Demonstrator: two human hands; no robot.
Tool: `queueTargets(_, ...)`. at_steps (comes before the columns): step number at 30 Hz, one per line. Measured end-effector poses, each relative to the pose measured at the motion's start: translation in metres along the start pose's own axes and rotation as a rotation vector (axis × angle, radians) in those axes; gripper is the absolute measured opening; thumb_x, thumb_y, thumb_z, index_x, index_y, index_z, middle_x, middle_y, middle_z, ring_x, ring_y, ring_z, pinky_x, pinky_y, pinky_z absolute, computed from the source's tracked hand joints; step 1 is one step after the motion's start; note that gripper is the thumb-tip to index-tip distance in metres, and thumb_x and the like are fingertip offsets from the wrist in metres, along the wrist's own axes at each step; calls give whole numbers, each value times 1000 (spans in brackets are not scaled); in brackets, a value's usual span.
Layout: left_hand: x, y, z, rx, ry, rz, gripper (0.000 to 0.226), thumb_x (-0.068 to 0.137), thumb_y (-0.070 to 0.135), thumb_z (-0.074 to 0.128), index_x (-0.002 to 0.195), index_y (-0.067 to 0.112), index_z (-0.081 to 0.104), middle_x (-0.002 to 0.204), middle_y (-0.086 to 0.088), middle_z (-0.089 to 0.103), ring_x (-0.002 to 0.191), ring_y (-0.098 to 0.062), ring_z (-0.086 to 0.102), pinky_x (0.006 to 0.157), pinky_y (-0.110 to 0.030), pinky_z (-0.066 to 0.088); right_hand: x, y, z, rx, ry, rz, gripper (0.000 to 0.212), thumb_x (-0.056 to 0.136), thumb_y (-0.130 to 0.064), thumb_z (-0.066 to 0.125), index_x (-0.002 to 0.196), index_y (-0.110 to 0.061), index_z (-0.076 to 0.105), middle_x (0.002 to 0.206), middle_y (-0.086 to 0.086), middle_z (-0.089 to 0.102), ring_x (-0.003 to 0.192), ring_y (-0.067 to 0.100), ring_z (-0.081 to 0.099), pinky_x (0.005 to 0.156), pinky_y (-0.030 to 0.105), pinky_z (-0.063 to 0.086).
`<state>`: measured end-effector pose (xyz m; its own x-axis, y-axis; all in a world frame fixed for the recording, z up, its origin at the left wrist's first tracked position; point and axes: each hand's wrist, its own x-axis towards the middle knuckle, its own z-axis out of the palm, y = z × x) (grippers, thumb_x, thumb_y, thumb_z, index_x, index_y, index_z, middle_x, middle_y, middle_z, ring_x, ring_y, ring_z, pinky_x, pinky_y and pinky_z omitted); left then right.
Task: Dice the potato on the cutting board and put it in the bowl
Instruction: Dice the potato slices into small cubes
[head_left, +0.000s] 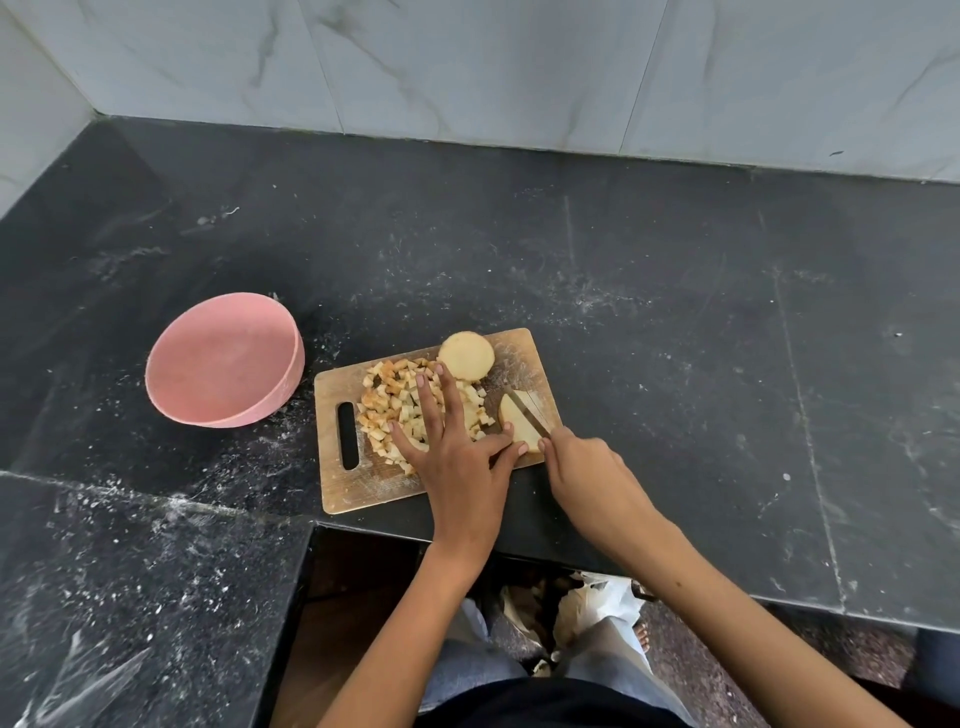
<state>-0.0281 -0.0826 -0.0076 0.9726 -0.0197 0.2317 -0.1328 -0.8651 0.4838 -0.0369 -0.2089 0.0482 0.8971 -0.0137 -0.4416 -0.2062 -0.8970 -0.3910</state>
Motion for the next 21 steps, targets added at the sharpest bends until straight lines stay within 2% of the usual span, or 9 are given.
queueTargets(4, -1, -2, 0, -20, 1, -21, 4, 80, 32, 74, 81, 35, 76, 161, -12, 12, 149, -34, -1, 109, -65, 2, 12, -8, 8, -58, -31, 30, 23, 103, -19, 29, 108, -9, 49, 103, 14, 61, 92, 31, 61, 67, 36, 44)
queueTargets(8, 1, -4, -1, -47, 0, -59, 4, 80, 33, 75, 82, 36, 77, 160, -13, 13, 148, -33, 0, 110, -61, -4, 12, -16, 13, -125, -22, 73, 20, 99, -8, 32, 114, -8, 45, 108, 13, 61, 98, 32, 61, 70, 36, 44)
queueTargets(14, 5, -3, -5, -26, -42, -94, 2, 78, 38, 76, 79, 37, 77, 160, -12, 9, 147, -28, -6, 110, -56, -11, -7, -5, 20, -186, -63, 98, 22, 101, -8, 29, 122, -9, 36, 111, 13, 60, 100, 33, 61, 71, 38, 44)
queueTargets(16, 7, -4, -6, -18, -47, -97, 2, 76, 38, 77, 77, 37, 76, 160, -13, 10, 148, -31, -4, 110, -57, -10, -21, 3, 22, -207, -82, 86, 6, 102, -11, 29, 105, -15, 33, 109, 12, 61, 98, 33, 61, 70, 38, 42)
queueTargets(17, 8, -4, -6, -15, -50, -101, 2, 76, 38, 78, 77, 37, 76, 160, -13, 11, 148, -32, -3, 109, -57, -10, -28, 7, 23, -207, -91, 86, 6, 102, -12, 29, 98, -16, 29, 107, 11, 61, 97, 33, 61, 68, 37, 40)
queueTargets(21, 7, -5, -5, -20, -49, -103, 2, 76, 37, 78, 77, 37, 76, 160, -12, 10, 148, -31, -3, 109, -57, -10, -50, 23, 26, -192, -129, 90, 10, 104, -17, 27, 94, -17, 26, 93, 7, 58, 94, 31, 61, 66, 33, 37)
